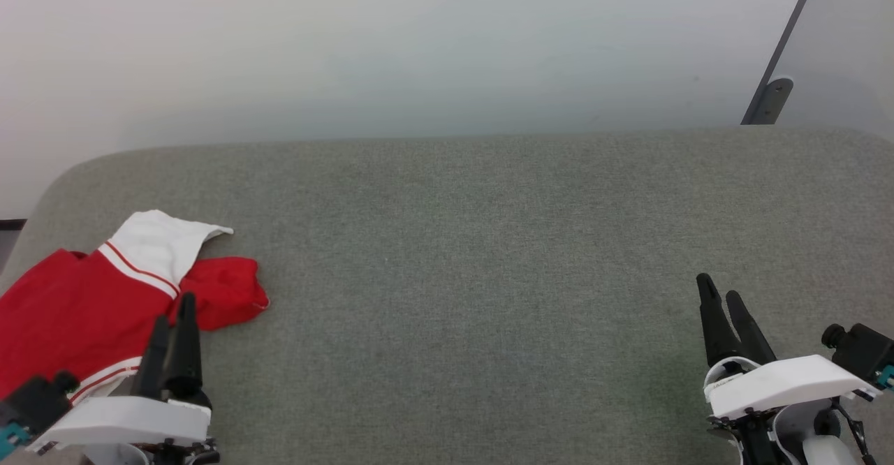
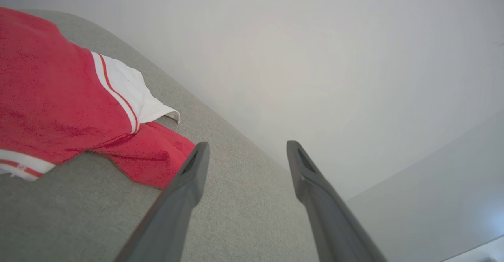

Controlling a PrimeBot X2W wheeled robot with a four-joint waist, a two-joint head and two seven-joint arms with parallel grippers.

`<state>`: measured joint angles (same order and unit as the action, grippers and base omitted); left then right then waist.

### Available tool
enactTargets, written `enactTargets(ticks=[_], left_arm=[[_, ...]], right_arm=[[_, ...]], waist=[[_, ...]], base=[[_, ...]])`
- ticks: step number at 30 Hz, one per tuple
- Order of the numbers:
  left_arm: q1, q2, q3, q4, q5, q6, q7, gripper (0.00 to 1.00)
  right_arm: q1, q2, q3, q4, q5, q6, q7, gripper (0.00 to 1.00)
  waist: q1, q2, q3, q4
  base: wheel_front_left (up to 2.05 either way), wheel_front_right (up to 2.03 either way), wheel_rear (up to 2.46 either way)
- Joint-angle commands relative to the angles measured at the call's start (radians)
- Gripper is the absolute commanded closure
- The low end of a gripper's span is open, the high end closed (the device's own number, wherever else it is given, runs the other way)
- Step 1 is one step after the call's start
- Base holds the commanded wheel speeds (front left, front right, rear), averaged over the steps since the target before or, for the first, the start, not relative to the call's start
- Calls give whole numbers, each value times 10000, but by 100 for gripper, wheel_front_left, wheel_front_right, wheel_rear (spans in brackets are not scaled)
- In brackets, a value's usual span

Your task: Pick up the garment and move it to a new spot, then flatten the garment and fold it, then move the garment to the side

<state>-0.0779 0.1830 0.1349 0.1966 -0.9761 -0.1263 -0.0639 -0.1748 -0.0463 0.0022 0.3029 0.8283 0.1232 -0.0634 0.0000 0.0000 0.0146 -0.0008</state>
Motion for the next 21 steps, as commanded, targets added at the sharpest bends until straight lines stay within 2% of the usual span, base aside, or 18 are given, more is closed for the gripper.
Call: enactTargets(ticks=[1,10,21], left_arm=[[-181,170,50,-229,540,-33,-110,0],[-86,350,25,-429,2134,-37,-394,0],[33,535,-2,-832,3521,-40,-716,0]], right_arm=[[-295,-37,40,-111,-573,48,-122,0],[-393,-40,93,-190,-2364,57,-410,0],[-523,-43,74,-264,-3990,67,-729,0]], waist=[[0,0,18,1],[0,0,92,-3],[0,0,167,-34]], base=[[0,0,0],[0,0,0],[0,0,0]])
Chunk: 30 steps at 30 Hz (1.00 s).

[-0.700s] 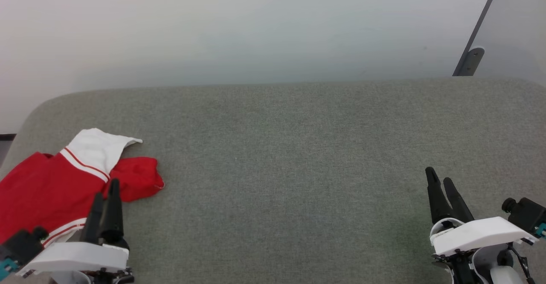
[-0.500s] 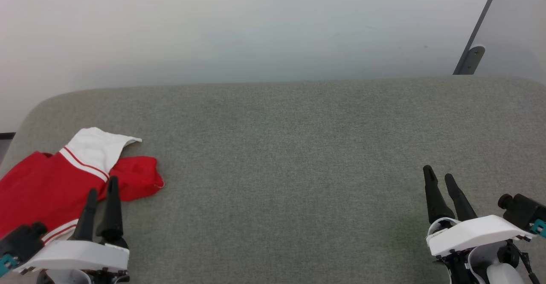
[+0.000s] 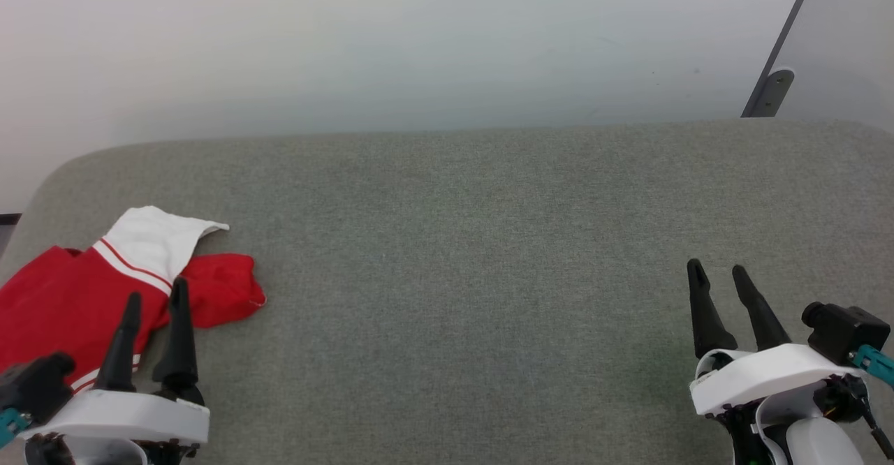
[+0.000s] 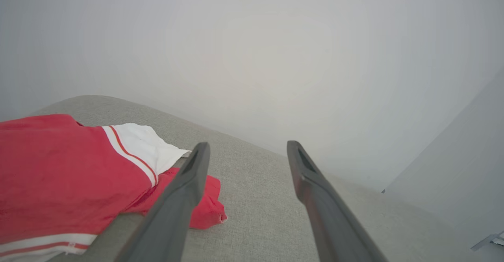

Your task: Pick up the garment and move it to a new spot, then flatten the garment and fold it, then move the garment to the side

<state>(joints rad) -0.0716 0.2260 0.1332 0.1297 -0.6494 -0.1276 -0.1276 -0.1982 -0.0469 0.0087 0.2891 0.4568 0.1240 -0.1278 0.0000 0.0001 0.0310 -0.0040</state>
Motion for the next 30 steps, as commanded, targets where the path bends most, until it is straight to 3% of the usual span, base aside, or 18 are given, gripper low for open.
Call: enactTargets(ticks=[1,17,30], left_arm=[[-7,123,4,-192,366,-27,-103,0],[399,463,-518,-331,1868,-34,-515,0],[494,575,-403,-424,2967,-40,-786,0]], right_arm=[[-288,-37,12,-135,-431,60,-107,0],[-271,-39,-473,-224,-2380,74,-521,0],[-386,-41,-449,-164,-3380,74,-792,0]], waist=[[0,-1,5,-5],[0,-1,-43,-11],[0,-1,13,-17]], base=[[0,0,0],[0,0,0],[0,0,0]])
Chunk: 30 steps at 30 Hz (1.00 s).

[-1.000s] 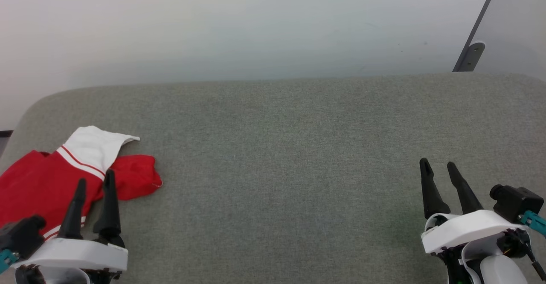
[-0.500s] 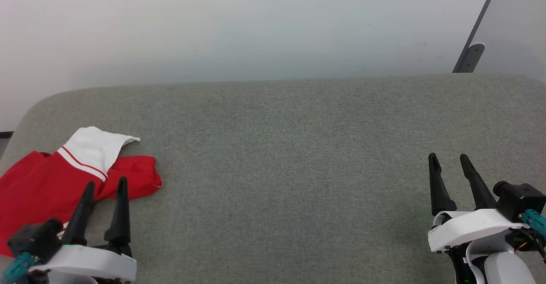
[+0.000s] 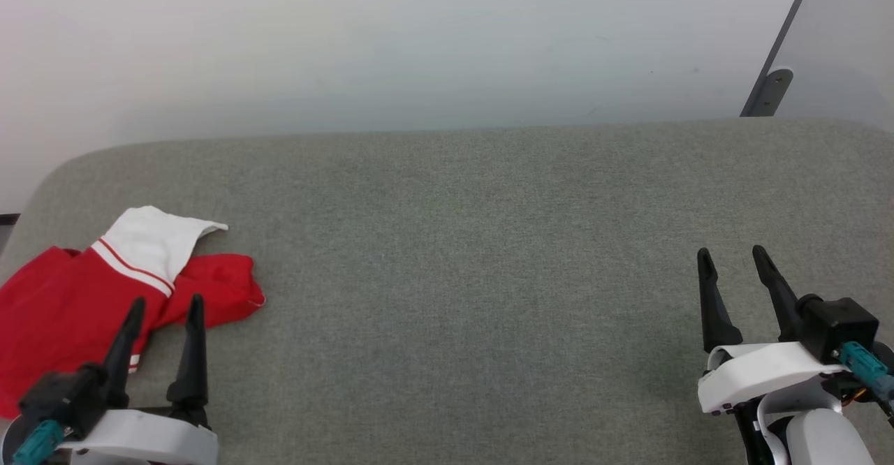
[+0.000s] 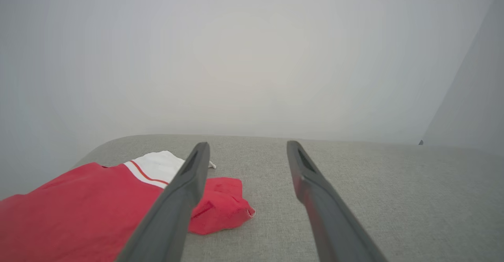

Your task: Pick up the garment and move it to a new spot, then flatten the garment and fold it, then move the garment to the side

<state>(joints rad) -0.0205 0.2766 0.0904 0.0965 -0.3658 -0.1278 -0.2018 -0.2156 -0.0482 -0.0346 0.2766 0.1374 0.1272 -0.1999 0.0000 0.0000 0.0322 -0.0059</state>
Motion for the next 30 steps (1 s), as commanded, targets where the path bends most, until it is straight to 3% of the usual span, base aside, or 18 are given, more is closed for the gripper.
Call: enactTargets(ticks=[1,30], left_arm=[[-10,84,19,-82,197,-38,-58,0],[99,543,-168,404,1142,-42,-622,0]], right_arm=[[-234,-27,-20,-27,-291,38,-95,0],[-425,-29,-484,-58,-1347,31,-652,0]], waist=[[0,0,1,-3],[0,0,132,21]], base=[[0,0,0],[0,0,0]])
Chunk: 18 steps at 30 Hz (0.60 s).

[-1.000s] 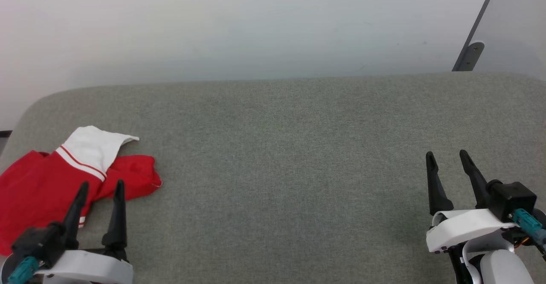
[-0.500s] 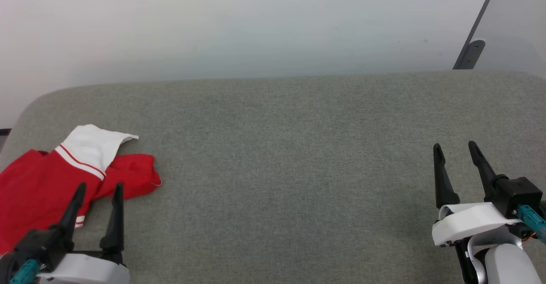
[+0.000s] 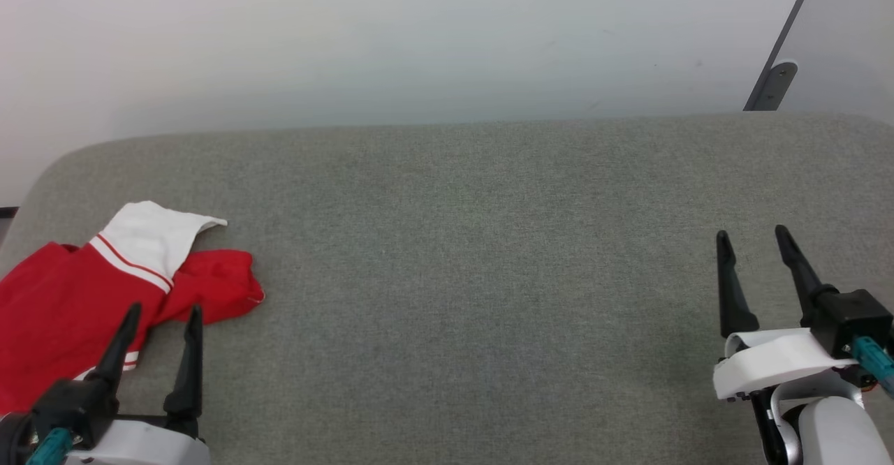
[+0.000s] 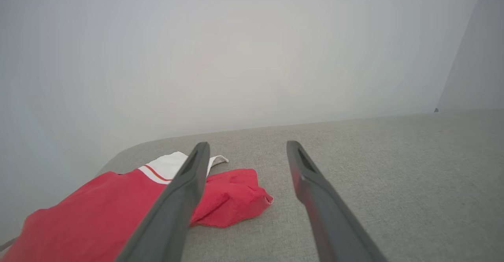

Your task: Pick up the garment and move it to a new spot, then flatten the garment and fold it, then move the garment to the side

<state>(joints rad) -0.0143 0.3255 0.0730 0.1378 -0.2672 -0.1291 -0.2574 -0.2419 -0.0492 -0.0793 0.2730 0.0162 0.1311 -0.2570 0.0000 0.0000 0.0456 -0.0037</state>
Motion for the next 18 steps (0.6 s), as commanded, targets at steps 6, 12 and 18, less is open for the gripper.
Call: enactTargets(ticks=[6,12,18], left_arm=[[-19,28,-14,102,-51,-17,-68,0],[-65,35,-31,181,-135,-17,-67,0],[-65,62,-89,188,-254,-17,-66,0]], right_arm=[[-62,-15,-245,-71,-45,-6,-81,0],[53,-15,-234,-64,-12,-6,-80,0],[81,-15,-203,-53,72,-6,-80,0]], waist=[[0,0,-23,18],[0,0,-30,36],[0,0,-19,28]], base=[[0,0,0],[0,0,0],[0,0,0]])
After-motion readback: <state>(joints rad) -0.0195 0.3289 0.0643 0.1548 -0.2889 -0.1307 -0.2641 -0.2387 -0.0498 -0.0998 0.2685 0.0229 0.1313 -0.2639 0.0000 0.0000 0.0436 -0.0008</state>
